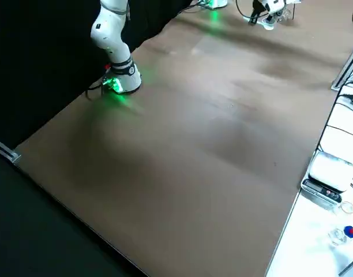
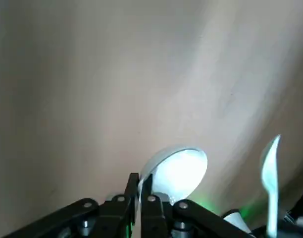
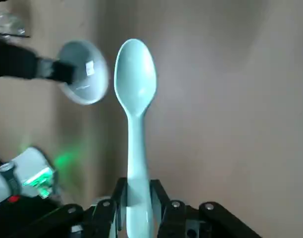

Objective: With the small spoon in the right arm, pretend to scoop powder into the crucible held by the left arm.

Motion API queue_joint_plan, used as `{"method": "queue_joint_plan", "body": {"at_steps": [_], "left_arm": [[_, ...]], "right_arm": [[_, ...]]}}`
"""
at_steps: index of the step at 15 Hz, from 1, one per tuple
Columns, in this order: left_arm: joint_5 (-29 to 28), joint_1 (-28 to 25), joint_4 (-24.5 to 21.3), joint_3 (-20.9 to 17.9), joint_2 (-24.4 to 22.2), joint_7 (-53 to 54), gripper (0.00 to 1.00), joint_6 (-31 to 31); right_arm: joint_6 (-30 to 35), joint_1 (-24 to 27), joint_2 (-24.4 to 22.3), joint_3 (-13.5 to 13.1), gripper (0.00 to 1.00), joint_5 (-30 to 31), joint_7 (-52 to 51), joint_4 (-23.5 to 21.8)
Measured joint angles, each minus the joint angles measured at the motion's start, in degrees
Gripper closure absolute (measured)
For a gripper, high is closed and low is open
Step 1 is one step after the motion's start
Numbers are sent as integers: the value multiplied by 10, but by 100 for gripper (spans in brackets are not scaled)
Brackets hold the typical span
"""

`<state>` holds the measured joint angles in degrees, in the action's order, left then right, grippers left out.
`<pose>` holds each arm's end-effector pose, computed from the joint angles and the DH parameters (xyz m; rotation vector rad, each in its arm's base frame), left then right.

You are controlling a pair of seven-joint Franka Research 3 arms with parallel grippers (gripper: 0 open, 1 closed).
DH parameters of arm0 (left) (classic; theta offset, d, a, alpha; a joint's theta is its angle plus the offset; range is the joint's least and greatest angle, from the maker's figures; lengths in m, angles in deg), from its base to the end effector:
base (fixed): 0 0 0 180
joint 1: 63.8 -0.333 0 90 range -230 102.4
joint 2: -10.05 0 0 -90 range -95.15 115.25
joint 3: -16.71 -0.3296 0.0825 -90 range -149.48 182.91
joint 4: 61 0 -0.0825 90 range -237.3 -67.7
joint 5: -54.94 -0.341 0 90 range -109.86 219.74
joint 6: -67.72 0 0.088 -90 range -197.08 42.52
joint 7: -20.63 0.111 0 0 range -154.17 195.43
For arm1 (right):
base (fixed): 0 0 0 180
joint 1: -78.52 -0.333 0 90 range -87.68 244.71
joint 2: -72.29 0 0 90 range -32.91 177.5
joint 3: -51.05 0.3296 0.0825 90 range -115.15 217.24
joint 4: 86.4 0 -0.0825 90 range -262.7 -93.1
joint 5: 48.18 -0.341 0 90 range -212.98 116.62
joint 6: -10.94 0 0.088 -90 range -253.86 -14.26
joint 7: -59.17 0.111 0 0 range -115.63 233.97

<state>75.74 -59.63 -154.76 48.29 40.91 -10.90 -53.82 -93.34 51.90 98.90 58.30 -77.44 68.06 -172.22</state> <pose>0.5486 -0.3477 0.3818 2.6100 0.2451 -0.4261 0.5189 0.3821 0.4289 -2.6294 -0.3462 0.4429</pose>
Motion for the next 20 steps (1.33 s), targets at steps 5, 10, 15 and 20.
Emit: {"method": "queue_joint_plan", "body": {"at_steps": [5,10,15,20], "left_arm": [[0,20,0,0,6,-11,95,-31],[0,24,0,0,6,-18,95,-32],[0,24,3,0,6,-35,95,-32],[0,24,4,0,6,-38,95,-32]], "right_arm": [[16,0,-6,1,75,-92,12,0],[33,0,-3,0,75,-159,53,-4],[52,2,13,-1,75,-199,78,-6],[51,1,28,-1,75,-249,122,-7]]}}
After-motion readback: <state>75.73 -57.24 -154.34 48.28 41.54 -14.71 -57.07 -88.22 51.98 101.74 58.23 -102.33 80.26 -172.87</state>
